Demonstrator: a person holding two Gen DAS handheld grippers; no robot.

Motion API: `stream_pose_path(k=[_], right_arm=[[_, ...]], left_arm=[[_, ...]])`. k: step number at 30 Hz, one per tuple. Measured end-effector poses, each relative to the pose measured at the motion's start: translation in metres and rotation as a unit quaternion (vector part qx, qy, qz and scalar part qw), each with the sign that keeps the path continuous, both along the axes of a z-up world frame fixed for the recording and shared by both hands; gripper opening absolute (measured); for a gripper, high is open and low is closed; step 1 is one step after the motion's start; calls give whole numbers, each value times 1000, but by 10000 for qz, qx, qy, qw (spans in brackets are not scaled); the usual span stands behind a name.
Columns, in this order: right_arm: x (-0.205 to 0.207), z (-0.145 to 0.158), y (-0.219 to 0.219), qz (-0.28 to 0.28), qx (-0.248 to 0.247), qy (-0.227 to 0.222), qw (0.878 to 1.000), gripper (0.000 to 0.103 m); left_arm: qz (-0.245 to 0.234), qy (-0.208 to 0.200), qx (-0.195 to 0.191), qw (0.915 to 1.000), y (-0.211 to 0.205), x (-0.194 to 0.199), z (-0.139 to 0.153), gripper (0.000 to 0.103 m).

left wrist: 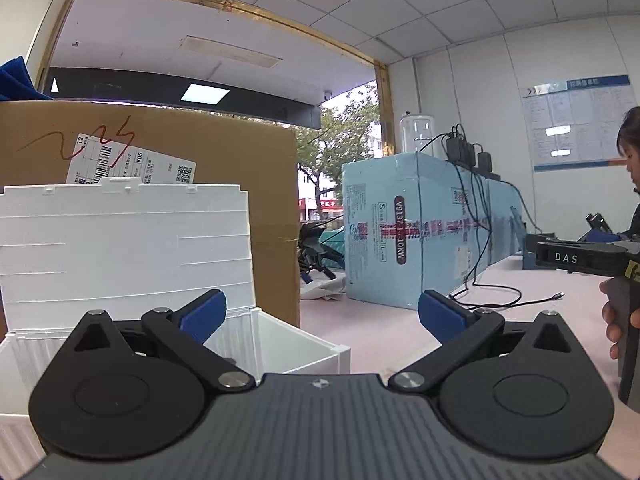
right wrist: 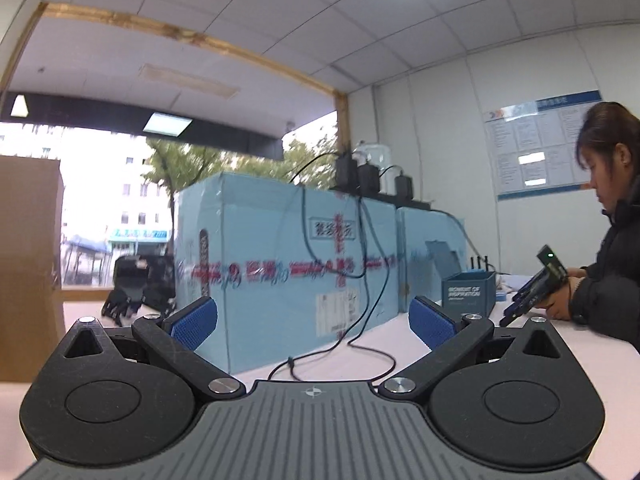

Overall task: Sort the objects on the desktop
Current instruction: 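Turn both open grippers away from the box toward the cream cloth on the table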

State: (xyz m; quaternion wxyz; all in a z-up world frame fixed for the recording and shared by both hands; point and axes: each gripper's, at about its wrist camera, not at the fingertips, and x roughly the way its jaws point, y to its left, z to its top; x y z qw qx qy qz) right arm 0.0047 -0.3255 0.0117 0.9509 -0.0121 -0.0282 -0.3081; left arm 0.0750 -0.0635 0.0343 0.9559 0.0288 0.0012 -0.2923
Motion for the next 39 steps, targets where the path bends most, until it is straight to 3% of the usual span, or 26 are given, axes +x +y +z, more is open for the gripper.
stream_pose_path(k=[3,8,11,14,18,21,27,33,37,39], right_arm=[[9,-2,12,158,-264,272,9992,103],[18,-3,15,391,-367,434,9976,103],[16,-1,2,576,-91,309,9978,103],[8,1,-8,874,-1,-50,9962,103],[6,3,-12,829,-383,-284,9954,103],[11,5,-17,745,-430,-17,9963,103],[23,3,-18,750,-431,419,9954,103],[29,3,-25,845,-150,713,9938,103],[35,1,-34,1174,22,836,9896,103],[40,2,-45,1441,288,857,9854,103]], left_arm=[[394,103,19,9992,-9,-1,-1,103],[956,928,-641,9890,-40,15,6,103],[1300,1158,-865,9809,-68,26,12,103],[1747,1304,-771,9729,-108,31,22,103],[1677,1387,-1000,9709,-142,28,21,103],[1473,1395,-1292,9706,-148,26,7,103],[1231,2118,-1448,9587,-134,42,-8,103],[1233,2369,-1505,9519,-134,47,-17,103],[1229,2763,-1610,9395,-131,54,-24,103],[1264,2852,-1487,9384,-132,57,-27,103]])
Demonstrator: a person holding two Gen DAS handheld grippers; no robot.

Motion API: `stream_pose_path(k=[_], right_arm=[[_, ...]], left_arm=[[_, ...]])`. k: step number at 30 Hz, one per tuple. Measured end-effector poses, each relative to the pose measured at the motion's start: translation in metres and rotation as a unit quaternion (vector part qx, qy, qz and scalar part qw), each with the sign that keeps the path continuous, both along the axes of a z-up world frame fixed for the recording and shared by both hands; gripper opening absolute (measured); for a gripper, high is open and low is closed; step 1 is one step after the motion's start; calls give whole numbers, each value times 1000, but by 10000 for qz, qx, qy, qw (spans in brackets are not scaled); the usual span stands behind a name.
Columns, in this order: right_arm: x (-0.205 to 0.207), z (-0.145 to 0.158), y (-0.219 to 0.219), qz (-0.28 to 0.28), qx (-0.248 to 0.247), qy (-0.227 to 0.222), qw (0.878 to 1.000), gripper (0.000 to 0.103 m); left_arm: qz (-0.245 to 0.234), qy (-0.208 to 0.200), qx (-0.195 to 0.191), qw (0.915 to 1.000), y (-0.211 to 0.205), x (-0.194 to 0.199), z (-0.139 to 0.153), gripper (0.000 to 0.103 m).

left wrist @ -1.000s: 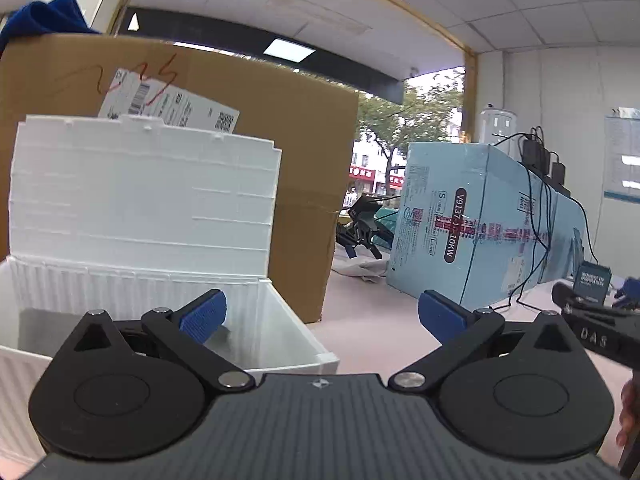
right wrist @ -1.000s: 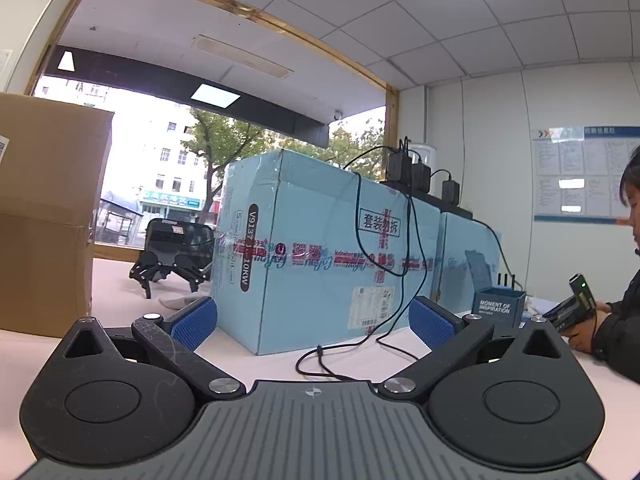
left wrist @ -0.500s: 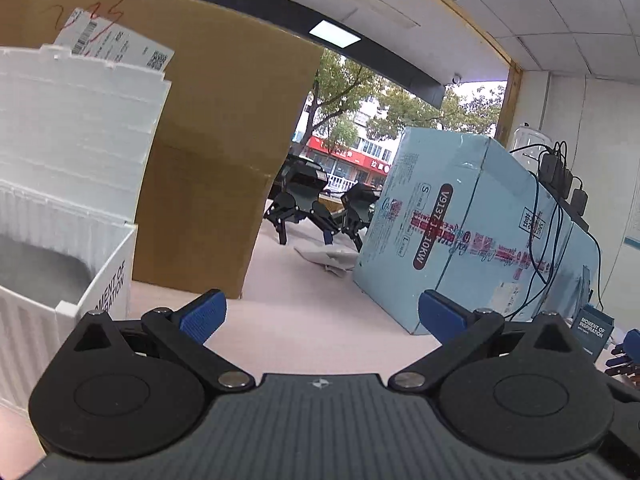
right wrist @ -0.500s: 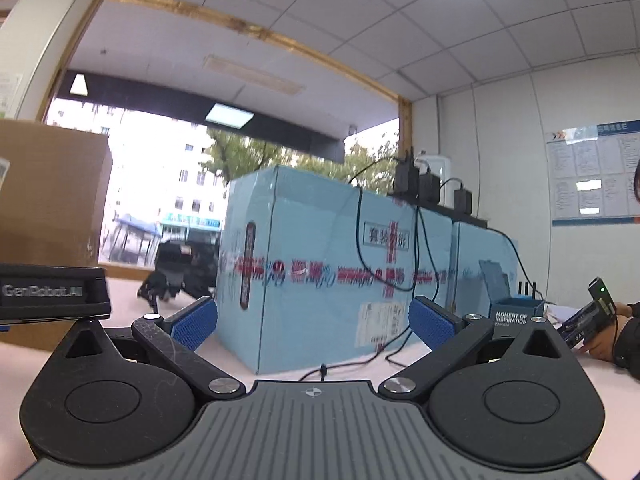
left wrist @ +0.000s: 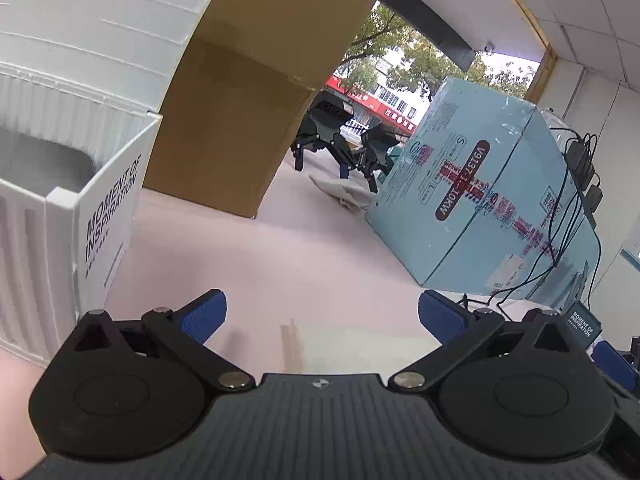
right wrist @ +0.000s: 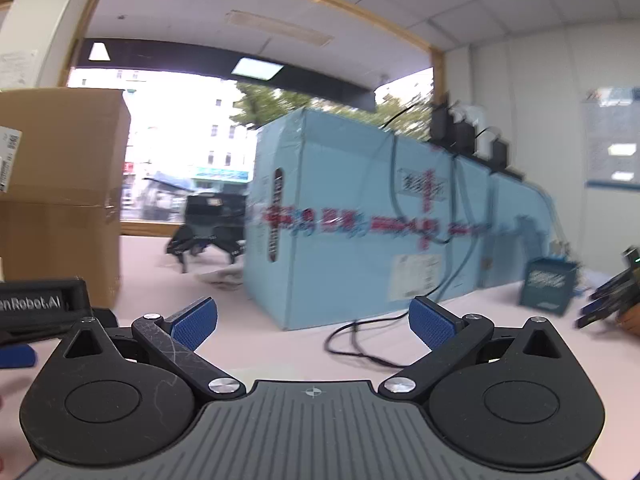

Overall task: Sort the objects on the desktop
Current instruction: 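Turn both open grippers away from the box toward the cream cloth on the table, then close the right gripper on the cream cloth while the left gripper grasps its other edge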

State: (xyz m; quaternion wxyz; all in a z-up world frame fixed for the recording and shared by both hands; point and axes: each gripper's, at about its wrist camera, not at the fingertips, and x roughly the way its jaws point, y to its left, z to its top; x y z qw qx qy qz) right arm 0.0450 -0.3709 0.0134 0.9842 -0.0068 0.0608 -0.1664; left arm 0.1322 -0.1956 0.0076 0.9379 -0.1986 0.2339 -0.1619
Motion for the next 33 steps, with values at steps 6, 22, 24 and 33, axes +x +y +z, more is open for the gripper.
stream_pose_path(k=[6,22,24,33], right_arm=[[9,1,-33,754,860,130,9934,103],[30,-17,-69,160,1840,1247,9748,103],[35,-22,-73,250,2092,1543,9653,103],[34,-31,-80,948,2936,1560,9383,103]], left_arm=[[2,93,146,9998,-3,2,-3,103],[-94,464,378,9982,-6,10,-8,103],[-94,467,380,9981,-6,10,-8,103],[-99,477,355,9982,-5,11,-9,103]])
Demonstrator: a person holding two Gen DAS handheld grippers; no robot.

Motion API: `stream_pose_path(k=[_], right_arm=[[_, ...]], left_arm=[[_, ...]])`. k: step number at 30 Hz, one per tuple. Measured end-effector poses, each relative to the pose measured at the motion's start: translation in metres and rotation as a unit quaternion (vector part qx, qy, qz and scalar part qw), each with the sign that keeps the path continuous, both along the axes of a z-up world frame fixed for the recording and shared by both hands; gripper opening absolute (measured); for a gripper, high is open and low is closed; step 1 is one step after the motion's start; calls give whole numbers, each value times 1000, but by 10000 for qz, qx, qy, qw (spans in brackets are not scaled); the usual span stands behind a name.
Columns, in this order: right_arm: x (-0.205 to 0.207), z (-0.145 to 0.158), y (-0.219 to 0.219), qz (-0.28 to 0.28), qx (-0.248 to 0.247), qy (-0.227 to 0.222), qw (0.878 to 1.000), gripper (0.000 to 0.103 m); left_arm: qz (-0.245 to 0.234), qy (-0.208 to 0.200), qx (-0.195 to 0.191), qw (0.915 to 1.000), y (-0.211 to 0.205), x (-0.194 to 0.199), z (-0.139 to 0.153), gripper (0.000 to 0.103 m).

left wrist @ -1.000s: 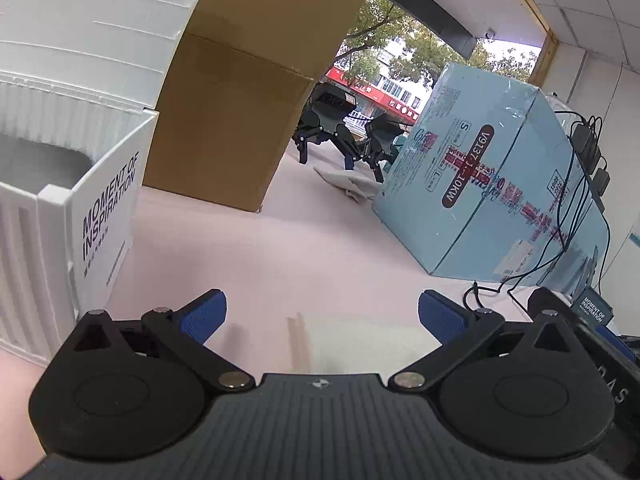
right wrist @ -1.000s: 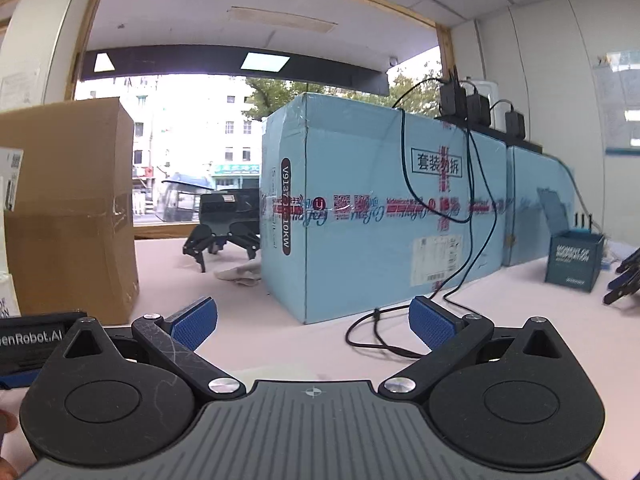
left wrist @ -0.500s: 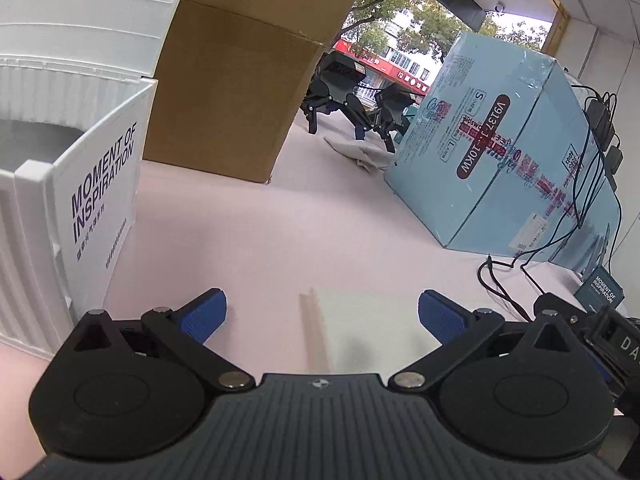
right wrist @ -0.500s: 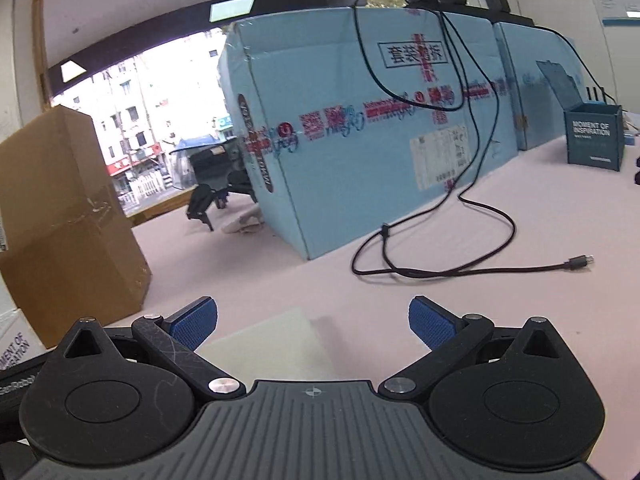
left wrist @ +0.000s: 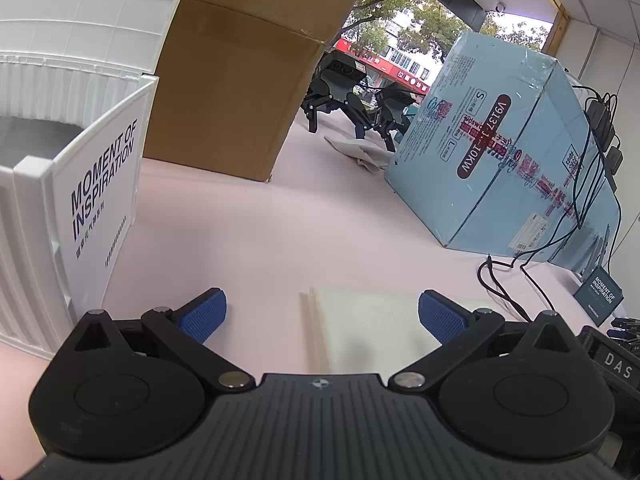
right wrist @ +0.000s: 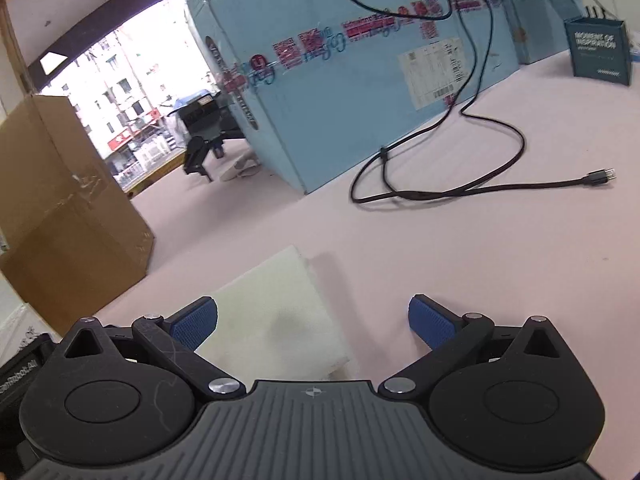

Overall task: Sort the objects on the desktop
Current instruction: 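Close the right gripper on the cream cloth while the left gripper grasps its other edge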

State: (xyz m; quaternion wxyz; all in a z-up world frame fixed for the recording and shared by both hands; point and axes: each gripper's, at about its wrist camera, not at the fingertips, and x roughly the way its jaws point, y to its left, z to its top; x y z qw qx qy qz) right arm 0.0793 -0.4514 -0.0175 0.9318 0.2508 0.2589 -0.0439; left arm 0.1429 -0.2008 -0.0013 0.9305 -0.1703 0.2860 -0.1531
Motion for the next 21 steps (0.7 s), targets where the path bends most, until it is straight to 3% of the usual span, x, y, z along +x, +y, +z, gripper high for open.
stream_pose_path(k=[3,11,14,18,21], right_arm=[[1,1,12,464,-21,2,9989,103],[3,2,32,738,-606,117,9954,100],[1,2,32,787,-568,93,9952,94],[1,3,32,832,-535,89,9951,65],[0,3,32,760,-551,98,9955,56]], left_arm=[[-6,14,21,10000,-1,1,0,103],[-35,25,21,10000,-1,2,0,103],[-193,26,-136,9997,0,3,-1,103],[-609,47,-315,9976,-4,2,-2,103],[-856,60,-370,9956,-8,2,-2,103]])
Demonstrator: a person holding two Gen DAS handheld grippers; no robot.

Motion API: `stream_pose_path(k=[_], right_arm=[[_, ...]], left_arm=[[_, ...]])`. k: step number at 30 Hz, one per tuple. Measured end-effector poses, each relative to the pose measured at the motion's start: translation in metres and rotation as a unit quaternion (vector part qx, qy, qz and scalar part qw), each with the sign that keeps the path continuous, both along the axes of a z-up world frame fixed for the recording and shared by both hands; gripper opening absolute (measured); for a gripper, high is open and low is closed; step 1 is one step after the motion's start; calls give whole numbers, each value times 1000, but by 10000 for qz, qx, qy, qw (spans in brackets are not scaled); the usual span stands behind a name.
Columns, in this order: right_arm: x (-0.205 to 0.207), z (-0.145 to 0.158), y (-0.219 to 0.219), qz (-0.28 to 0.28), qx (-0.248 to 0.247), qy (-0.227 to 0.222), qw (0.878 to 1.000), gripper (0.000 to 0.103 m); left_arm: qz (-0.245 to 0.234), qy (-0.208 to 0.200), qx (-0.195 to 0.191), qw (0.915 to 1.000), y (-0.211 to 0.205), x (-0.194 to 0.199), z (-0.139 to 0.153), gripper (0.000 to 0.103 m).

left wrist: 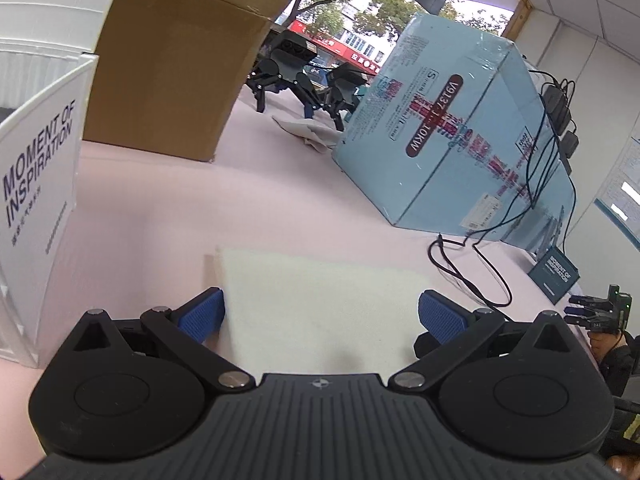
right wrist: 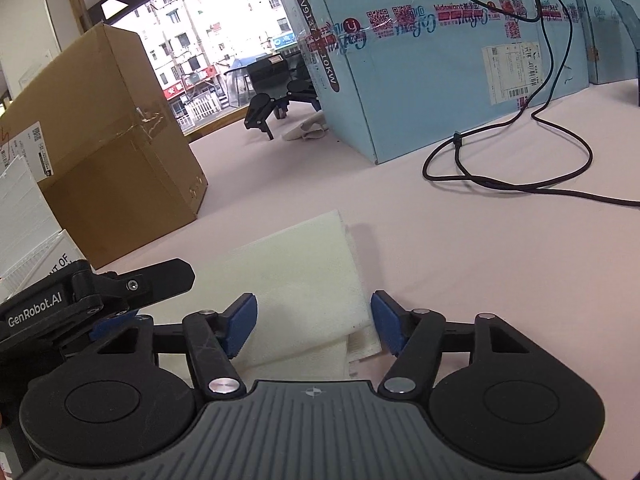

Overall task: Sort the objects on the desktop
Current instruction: 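Close the right gripper on the cream cloth while the left gripper grasps its other edge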

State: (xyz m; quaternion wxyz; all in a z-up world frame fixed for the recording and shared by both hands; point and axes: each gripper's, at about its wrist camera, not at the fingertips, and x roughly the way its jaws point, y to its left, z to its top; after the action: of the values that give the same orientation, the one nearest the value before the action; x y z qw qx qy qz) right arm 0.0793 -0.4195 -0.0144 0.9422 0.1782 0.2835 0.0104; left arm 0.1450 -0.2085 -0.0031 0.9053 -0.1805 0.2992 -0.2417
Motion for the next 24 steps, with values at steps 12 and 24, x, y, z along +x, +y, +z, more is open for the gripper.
stream_pose_path(k=[12,24], right_arm=[[-1,-1,-1,-202,-23,14,9998,37],[0,-3,-11,-195,-8,3,9998,34]], left_arm=[[-173,182,-334,9991,3,2,0,78],[113,276,-174,9994,7,3,-5,13]])
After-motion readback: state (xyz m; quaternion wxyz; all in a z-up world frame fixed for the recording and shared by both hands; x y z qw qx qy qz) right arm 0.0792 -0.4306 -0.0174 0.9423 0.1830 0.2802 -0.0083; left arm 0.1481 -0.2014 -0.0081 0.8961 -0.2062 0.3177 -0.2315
